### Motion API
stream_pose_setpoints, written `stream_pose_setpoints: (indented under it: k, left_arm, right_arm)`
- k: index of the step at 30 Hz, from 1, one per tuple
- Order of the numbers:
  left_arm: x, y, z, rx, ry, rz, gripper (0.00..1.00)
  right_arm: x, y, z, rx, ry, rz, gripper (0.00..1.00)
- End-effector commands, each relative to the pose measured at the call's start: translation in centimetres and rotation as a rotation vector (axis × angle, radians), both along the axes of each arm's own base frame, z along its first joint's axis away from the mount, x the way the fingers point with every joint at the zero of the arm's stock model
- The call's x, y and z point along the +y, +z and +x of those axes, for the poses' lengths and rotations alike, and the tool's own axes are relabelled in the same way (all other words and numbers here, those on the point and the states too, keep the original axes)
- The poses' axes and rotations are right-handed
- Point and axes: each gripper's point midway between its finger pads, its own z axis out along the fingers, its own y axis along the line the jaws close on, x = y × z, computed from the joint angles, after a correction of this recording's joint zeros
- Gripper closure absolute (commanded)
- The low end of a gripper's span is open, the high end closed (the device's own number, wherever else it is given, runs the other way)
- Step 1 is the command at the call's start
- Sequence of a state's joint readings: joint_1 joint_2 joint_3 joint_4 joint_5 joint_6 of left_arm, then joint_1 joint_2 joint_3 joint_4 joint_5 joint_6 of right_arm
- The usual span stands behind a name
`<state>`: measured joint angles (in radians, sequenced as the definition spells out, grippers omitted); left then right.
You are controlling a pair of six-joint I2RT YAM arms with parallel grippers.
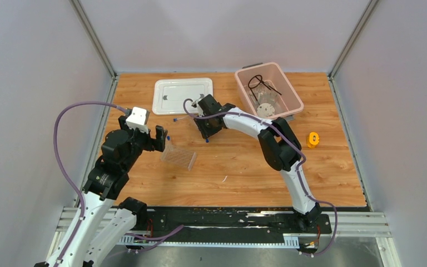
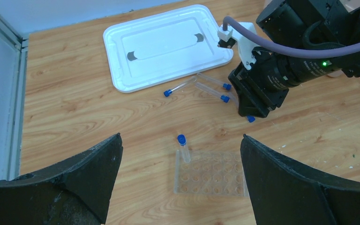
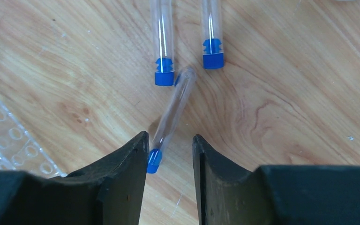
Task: Organize the chemistry lab equipment
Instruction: Pick up the test tube at the center of the board.
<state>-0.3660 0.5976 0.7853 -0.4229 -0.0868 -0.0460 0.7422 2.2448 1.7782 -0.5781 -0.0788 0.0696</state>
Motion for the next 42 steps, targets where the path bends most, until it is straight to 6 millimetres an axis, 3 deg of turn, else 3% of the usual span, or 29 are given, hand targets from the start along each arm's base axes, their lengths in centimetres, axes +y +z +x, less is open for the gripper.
stream_pose_setpoints:
  k: [1, 5, 12, 20, 25, 31, 38, 42]
  left_arm:
    - [-0.1, 1.1, 0.1, -0.039, -0.013, 0.000, 0.00]
    - [-0.2, 1.0, 0.1, -0.039, -0.016, -0.002, 0.00]
    - [-0.2, 1.0, 0.1, -0.037, -0.015, -0.001, 0.00]
    - [-0.2, 0.8, 0.2, -0.034, -0.017, 0.000, 0.00]
    - [-0.6, 0.8, 0.1, -0.031, -0.035, -0.007, 0.00]
    - [-1.8, 0.8, 0.0, -0.021, -0.092, -0.039, 0.00]
    - [-4.2, 1.1, -0.3, 0.002, -0.195, -0.122, 0.00]
    - [-7.1, 1.9, -0.9, 0.022, -0.293, -0.318, 0.00]
  right_arm:
    - [0.5, 0.3, 1.5, -0.070, -0.029, -0.022, 0.61]
    - [-0.2, -0.3, 1.9, -0.092, -0.040, -0.062, 0.64]
    - [-0.8, -0.4, 1.9, -0.109, -0.037, -0.095, 0.80]
    - [-0.9, 1.3, 1.5, -0.129, -0.002, -0.073, 0.95]
    - [-0.4, 4.2, 0.4, -0.126, 0.059, 0.002, 0.97]
    - [0.1, 9.8, -2.5, -0.070, 0.103, 0.171, 0.99]
    - [-1.9, 15.1, -6.9, -0.047, 0.200, 0.349, 1.00]
    - [-3.4, 17.7, -8.5, -0.078, 0.243, 0.482, 1.00]
